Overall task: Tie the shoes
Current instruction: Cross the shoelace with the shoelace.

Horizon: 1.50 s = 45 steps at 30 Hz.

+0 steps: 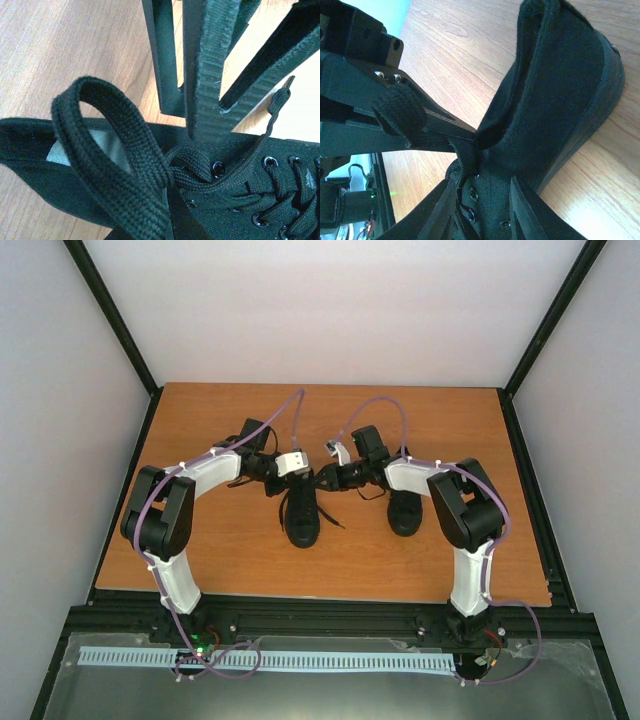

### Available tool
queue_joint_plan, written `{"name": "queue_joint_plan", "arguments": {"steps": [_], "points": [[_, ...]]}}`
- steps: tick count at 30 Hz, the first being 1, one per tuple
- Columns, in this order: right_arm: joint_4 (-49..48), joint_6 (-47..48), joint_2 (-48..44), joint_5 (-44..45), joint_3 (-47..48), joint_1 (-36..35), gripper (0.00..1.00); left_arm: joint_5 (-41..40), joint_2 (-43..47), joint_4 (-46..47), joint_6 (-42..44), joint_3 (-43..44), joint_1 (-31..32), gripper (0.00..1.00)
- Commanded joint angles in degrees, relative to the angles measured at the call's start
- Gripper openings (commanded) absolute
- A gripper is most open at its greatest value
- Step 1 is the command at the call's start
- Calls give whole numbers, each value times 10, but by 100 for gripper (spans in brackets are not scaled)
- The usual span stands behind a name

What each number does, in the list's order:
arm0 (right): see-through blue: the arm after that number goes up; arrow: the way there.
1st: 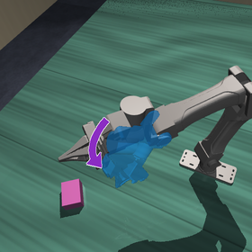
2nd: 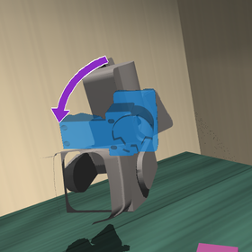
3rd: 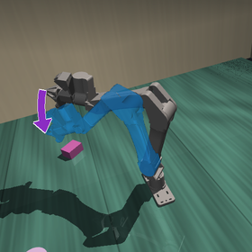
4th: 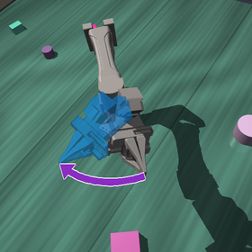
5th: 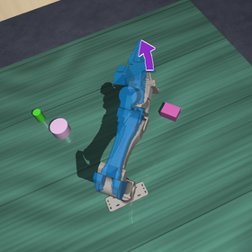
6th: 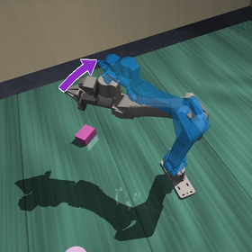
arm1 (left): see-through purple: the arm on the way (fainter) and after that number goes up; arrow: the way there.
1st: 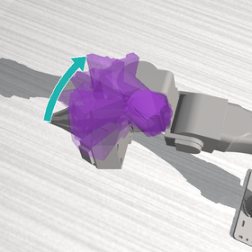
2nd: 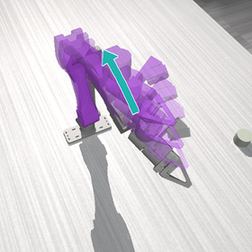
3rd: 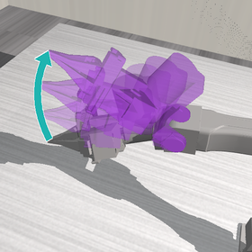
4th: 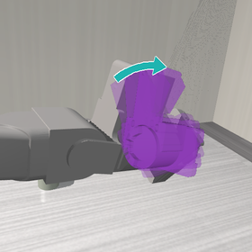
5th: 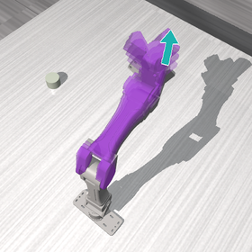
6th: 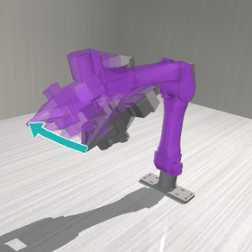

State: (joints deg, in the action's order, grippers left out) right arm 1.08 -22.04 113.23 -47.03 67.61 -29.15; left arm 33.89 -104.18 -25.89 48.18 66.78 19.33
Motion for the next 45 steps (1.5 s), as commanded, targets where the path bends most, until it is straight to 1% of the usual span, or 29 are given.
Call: {"name": "queue_joint_plan", "arguments": {"steps": [1,6,11,17,19,21,23,27,29,32,38,39,45], "points": [[-2,5,-3,3,17,3,31,1,14,23,-5,5,-2,1],[8,12,19,0,42,-9,29,0,13,21,-6,7,-2,1],[14,14,25,-6,48,-12,24,0,13,21,-7,8,-2,1],[33,19,36,-10,63,-17,25,5,13,21,-11,12,-2,2],[36,20,40,-14,68,-20,21,4,13,19,-11,12,-2,3],[36,20,41,-21,71,-22,13,4,13,18,-10,12,-2,4],[35,19,37,-28,71,-22,4,4,12,17,-10,12,-2,6],[42,33,16,-32,66,-22,3,2,10,16,-15,17,-2,21],[50,40,10,-35,67,-22,3,-4,6,17,-18,20,-2,23],[60,47,9,-46,72,-25,3,-8,-1,18,-24,26,-2,23],[70,70,-5,-61,73,-30,3,-4,-5,14,-33,37,-2,23],[72,73,-9,-63,74,-30,3,-3,-6,13,-33,38,-2,22],[73,80,-20,-67,77,-31,3,11,-3,-5,-17,38,-2,2]]}}
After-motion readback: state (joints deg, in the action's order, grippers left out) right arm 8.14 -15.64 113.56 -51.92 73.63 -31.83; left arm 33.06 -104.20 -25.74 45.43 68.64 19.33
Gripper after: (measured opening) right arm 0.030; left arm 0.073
